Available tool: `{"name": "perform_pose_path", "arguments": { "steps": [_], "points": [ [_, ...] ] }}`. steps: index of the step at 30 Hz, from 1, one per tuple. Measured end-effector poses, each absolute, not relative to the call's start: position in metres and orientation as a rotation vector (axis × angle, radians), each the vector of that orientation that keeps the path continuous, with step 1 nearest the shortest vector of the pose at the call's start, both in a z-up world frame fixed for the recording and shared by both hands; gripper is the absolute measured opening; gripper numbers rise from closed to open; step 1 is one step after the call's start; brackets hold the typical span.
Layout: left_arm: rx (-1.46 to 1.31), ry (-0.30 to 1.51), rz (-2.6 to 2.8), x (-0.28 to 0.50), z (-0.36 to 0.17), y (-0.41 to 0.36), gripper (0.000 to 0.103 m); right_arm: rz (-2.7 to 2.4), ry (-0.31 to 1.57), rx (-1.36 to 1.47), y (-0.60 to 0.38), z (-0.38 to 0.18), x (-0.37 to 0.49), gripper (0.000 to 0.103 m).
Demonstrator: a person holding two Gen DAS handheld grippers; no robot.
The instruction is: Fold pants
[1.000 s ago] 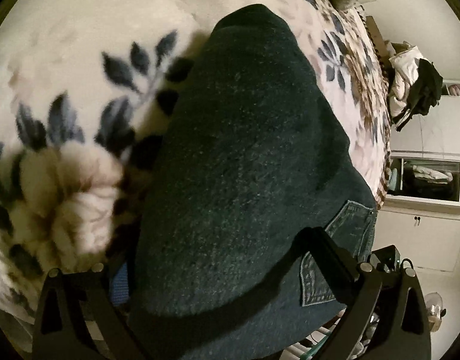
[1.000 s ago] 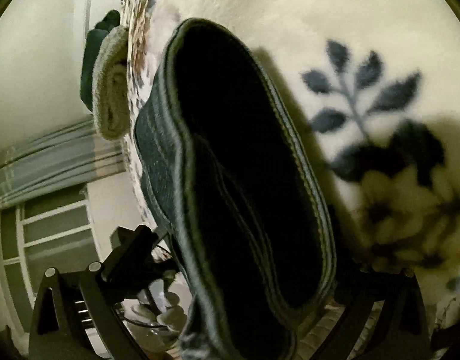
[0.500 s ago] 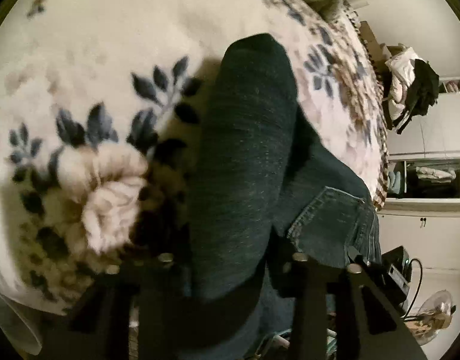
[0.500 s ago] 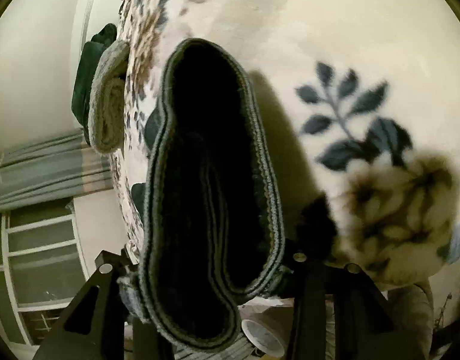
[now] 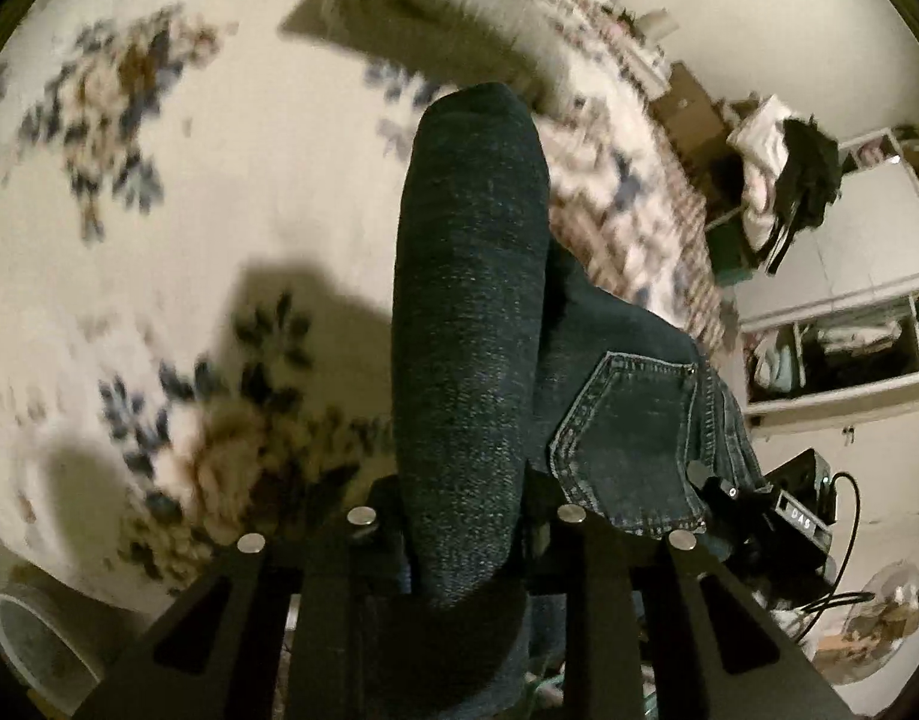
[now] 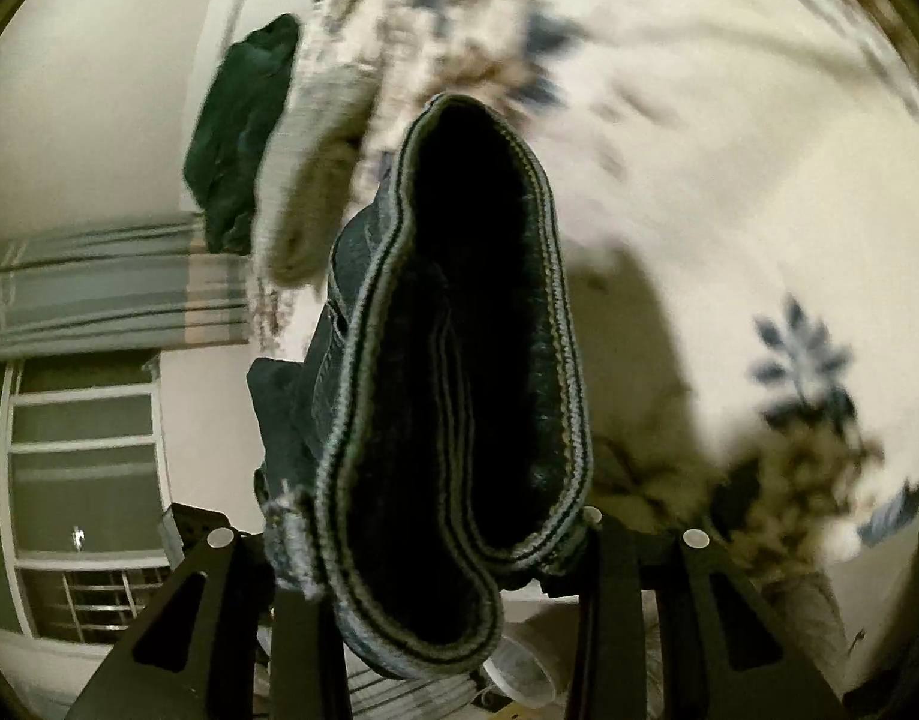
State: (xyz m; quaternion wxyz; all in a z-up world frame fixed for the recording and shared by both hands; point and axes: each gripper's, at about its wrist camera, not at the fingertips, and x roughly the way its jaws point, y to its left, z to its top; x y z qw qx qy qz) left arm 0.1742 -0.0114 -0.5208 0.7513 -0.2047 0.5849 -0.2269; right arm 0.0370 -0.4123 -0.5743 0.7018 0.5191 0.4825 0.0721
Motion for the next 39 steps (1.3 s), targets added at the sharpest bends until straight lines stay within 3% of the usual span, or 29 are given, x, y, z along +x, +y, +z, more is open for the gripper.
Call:
{"name": "perform_pose_path", "arguments": {
  "steps": [5,14,23,25,26,32,33,34,39],
  "points": [
    [-0.474,1.19,-0.499,0.245,-0.478,-0.014,0.02,0.193,1.007,1.119,-0.408,-0.524,0.107,0.038],
    [-0.488,1.07,-0.503,0.432,-0.435,0.003,0.02,0.241,0.901,1.099,-0.381,-0.476,0.32,0.038],
    [-0.511,1.154,-0.469,0.578,-0.494,0.013,0.022,0.206,0.96,1.094,-0.37,-0.527,0.479,0.038],
    [-0.533,1.197,-0.456,0.591,-0.514,0.015,0.026,0.185,0.995,1.089,-0.374,-0.546,0.492,0.038],
    [-0.548,1.21,-0.452,0.595,-0.523,0.018,0.032,0.18,1.015,1.093,-0.375,-0.554,0.497,0.039],
    [-0.443,1.27,-0.374,0.583,-0.519,0.013,0.075,0.086,1.115,0.931,-0.381,-0.559,0.505,0.071],
    [-0.384,1.262,-0.347,0.578,-0.514,0.008,0.08,0.056,1.135,0.882,-0.38,-0.556,0.505,0.083],
    [-0.339,1.246,-0.328,0.575,-0.509,0.005,0.081,0.019,1.151,0.823,-0.378,-0.551,0.503,0.09],
    [-0.119,1.17,-0.254,0.556,-0.493,-0.02,0.093,-0.17,1.162,0.491,-0.354,-0.518,0.496,0.102]
  ]
}}
